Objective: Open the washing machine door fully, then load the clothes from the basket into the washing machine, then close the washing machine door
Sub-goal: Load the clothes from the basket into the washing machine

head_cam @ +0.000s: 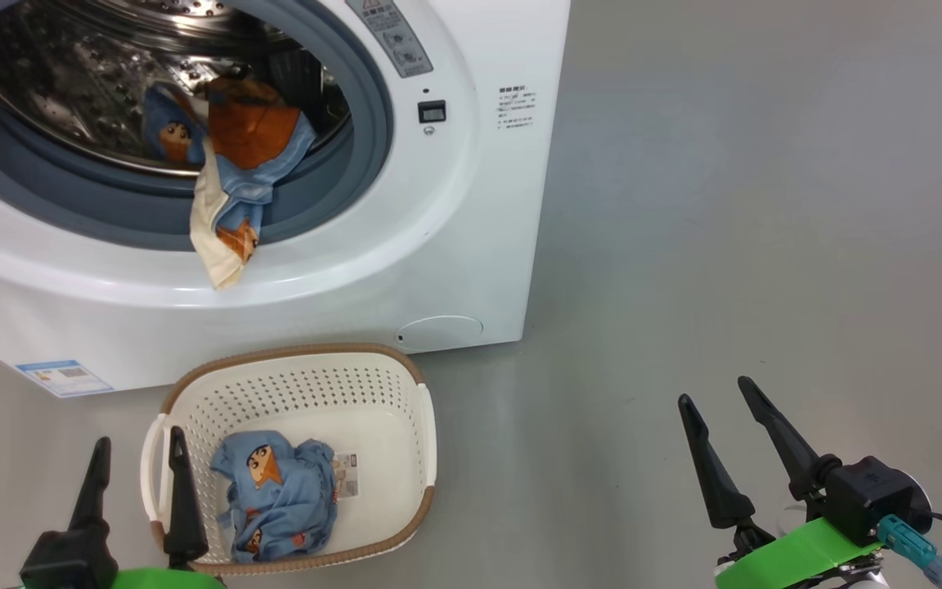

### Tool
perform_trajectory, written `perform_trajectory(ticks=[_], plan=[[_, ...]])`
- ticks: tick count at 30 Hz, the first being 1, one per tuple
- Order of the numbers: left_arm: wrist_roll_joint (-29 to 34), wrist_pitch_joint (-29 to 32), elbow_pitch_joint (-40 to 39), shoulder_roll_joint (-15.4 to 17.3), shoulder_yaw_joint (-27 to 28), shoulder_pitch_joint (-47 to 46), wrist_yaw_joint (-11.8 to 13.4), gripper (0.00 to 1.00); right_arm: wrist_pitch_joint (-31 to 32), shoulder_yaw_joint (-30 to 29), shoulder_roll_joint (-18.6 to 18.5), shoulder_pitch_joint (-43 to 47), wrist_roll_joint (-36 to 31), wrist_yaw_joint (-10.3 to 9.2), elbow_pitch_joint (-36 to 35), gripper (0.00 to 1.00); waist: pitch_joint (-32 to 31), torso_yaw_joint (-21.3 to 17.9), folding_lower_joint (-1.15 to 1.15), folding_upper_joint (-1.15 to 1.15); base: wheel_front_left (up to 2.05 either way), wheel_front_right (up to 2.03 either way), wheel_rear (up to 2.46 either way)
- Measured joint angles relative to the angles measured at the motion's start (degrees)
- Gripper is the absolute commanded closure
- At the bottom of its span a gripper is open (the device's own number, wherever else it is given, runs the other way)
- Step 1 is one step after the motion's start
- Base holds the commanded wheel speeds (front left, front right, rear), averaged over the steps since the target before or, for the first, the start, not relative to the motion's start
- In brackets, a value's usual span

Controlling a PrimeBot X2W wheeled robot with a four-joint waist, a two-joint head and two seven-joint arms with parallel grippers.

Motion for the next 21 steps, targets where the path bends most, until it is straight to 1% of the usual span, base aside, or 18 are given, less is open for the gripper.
perform_trajectory(ticks=[21], plan=[[-0.7, 0.0, 1.0, -0.5, -0.7, 0.3, 0.0, 0.0, 0.4, 0.4, 0.1, 0.0, 0.0, 0.0, -0.6, 0.0, 0.7, 0.5, 0.0, 0.0, 0.0, 0.0, 0.0]])
